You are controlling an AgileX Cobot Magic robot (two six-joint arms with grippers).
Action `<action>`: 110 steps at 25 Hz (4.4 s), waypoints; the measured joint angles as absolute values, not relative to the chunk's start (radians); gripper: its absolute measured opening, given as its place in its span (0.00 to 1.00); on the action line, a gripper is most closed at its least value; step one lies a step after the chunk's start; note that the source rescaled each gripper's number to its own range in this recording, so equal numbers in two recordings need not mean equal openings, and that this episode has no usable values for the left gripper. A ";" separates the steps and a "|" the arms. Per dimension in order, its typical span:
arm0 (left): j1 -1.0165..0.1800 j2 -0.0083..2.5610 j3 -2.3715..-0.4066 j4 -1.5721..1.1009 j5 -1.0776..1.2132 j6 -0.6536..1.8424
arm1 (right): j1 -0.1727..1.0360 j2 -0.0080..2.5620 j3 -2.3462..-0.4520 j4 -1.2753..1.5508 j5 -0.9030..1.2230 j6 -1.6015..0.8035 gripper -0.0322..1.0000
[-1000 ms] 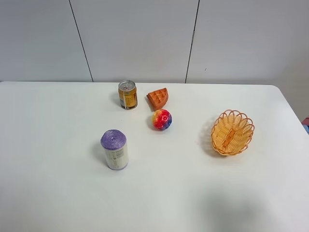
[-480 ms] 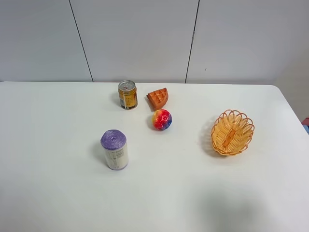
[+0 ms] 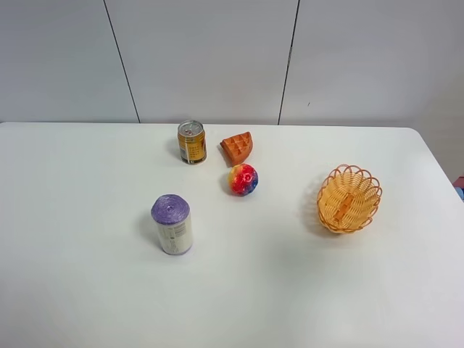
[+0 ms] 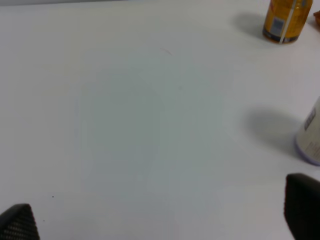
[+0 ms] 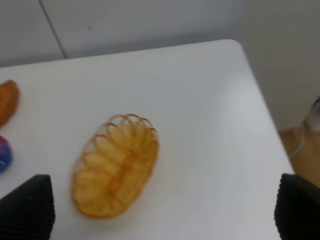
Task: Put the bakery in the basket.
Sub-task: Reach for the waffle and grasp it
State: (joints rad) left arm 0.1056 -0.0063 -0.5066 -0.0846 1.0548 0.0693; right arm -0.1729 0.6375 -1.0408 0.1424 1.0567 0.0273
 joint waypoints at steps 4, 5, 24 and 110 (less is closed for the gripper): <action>0.106 -0.006 -0.507 -0.085 1.055 0.069 | -0.173 0.914 -1.234 0.257 1.057 -0.031 0.75; 0.106 -0.006 -0.507 -0.085 1.055 0.069 | -0.173 0.973 -1.272 0.270 1.057 -0.054 0.75; 0.106 -0.006 -0.507 -0.085 1.055 0.069 | 0.246 1.912 -1.856 0.138 1.037 0.148 0.75; 0.106 -0.006 -0.507 -0.085 1.055 0.069 | 0.435 2.415 -1.873 0.105 0.505 0.348 0.65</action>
